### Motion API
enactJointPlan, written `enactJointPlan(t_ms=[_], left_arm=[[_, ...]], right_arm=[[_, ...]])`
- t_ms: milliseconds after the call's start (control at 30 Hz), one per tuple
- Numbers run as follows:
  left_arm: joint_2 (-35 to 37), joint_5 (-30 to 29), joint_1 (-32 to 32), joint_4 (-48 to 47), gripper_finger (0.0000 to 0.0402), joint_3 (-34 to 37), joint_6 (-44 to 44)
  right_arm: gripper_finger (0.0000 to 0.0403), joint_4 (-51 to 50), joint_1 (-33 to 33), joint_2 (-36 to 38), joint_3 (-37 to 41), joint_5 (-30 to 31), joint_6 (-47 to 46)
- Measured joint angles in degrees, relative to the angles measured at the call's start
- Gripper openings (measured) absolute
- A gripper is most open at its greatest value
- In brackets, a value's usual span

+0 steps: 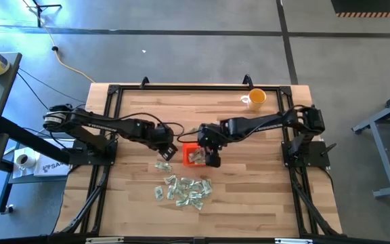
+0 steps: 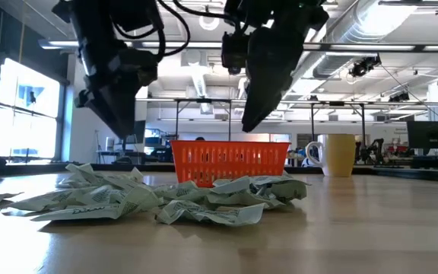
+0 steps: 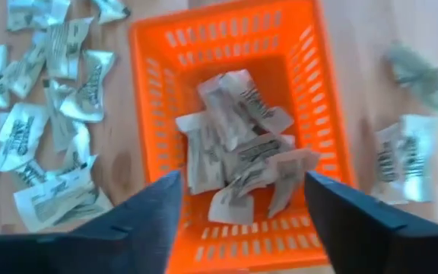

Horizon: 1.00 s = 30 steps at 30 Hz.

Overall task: Pick and place Stevia / Truvia into bins
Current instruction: Put the stevia packet into the orange bin

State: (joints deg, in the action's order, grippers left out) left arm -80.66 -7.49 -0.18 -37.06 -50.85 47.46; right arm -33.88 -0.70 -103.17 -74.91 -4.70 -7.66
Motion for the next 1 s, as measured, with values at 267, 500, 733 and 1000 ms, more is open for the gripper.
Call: enactJointPlan(t_ms=[267, 500, 733, 1000], left_arm=[[-5.5, -0.5, 1.3, 1.4, 0.0257, 0.1, -0.8], [-10.5, 2.4, 1.3, 5.8, 0.0273, 0.1, -0.8], [-13.9, 2.0, 1.3, 6.0, 0.016, 0.1, -2.2], [-13.1, 0.5, 1.4, 7.2, 0.0022, -1.3, -5.7]], right_arm=[[0.032, -2.4, 0.2, 0.4, 0.0, 3.4, -0.2], [0.0321, -4.0, 0.2, 0.4, 0.0, 5.3, -1.4], [0.0319, -3.9, 0.9, 2.8, 0.0, 8.4, -0.3], [0.0303, -6.4, 1.1, 11.6, 0.0, 19.7, 0.3]])
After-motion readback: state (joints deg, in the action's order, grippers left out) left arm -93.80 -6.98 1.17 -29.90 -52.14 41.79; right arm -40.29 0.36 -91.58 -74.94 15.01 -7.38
